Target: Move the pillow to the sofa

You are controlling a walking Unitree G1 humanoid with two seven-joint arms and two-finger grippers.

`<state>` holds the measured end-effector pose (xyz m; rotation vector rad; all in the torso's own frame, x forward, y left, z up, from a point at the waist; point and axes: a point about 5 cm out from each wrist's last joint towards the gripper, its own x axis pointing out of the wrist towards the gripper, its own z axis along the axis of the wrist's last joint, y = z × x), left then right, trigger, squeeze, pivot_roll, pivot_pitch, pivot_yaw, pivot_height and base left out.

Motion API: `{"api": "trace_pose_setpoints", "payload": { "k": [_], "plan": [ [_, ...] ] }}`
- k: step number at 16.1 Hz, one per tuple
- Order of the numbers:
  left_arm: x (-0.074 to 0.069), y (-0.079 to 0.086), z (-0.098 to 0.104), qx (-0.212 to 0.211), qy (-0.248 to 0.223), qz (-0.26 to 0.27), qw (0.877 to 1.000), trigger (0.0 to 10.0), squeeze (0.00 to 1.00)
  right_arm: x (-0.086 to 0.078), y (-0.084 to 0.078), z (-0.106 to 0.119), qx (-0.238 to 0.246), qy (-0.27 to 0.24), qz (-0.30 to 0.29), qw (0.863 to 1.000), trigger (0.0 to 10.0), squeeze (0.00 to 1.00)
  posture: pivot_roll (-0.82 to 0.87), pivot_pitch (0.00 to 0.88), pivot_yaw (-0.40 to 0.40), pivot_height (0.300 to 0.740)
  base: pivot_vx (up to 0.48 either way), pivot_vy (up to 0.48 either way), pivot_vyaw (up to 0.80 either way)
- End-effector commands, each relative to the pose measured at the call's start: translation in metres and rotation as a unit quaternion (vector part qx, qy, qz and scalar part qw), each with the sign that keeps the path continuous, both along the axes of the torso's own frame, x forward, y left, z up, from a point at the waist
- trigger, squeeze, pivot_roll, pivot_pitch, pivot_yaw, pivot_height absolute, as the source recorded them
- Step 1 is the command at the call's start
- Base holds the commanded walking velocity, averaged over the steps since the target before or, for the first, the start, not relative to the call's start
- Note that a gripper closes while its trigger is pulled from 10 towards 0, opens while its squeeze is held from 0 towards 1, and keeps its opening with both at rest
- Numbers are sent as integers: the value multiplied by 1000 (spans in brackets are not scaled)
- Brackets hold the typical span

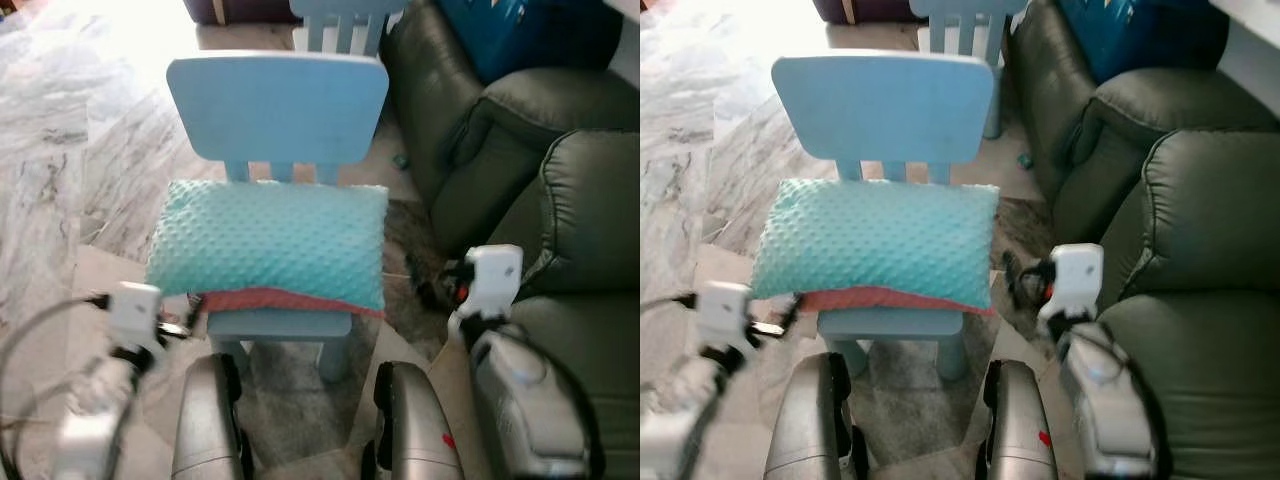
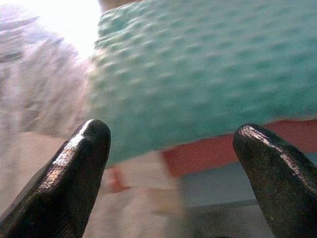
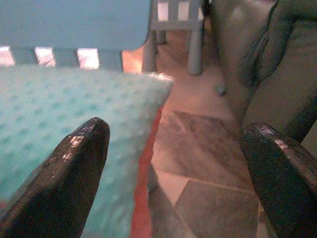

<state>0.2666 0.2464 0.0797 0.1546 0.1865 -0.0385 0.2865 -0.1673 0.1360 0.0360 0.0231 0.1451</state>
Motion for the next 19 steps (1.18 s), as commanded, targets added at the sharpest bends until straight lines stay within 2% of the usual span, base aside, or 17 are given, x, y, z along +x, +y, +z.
{"api": "trace_pose_setpoints", "payload": {
  "k": [1,3,4,6,7,8,9,10,13,15,19],
  "plan": [
    [3,17,1,16,2,33,999,10000,0,1,-3,-1,19,11,2,1000,10000,0,-65,245,-29,542,0,0,0],
    [10,36,12,28,-10,66,997,10000,0,1,-1,4,34,11,16,999,10000,0,-67,253,-30,542,0,0,0],
    [13,61,17,57,1,98,994,10000,0,-3,9,6,91,26,50,994,10000,0,-68,273,-30,542,0,0,0],
    [14,66,16,59,11,101,993,10000,0,-5,16,6,110,31,72,991,10000,0,-73,280,-32,542,0,0,0],
    [20,72,14,63,21,100,993,10000,0,-8,29,9,153,40,112,981,10000,0,-76,285,-33,542,0,0,0],
    [28,75,14,58,28,99,993,10000,0,-9,41,11,169,44,145,974,10000,0,-76,288,-34,542,0,0,0],
    [35,73,13,47,38,95,994,10000,0,-10,50,13,180,45,171,968,10000,0,-73,288,-36,542,0,0,0],
    [40,71,14,55,40,84,994,10000,0,-10,54,16,177,44,181,966,10000,0,-80,289,-37,542,0,0,0],
    [54,66,17,56,54,70,995,10000,0,-8,57,21,192,44,183,963,10000,0,-95,289,-42,542,0,0,0],
    [66,61,24,38,56,67,995,10000,0,-14,57,21,216,61,198,954,10000,0,-109,293,-44,542,0,0,0],
    [73,55,25,45,67,64,995,10000,0,-20,45,5,170,103,167,966,10000,0,-138,307,-48,542,0,0,0]
  ]
}}
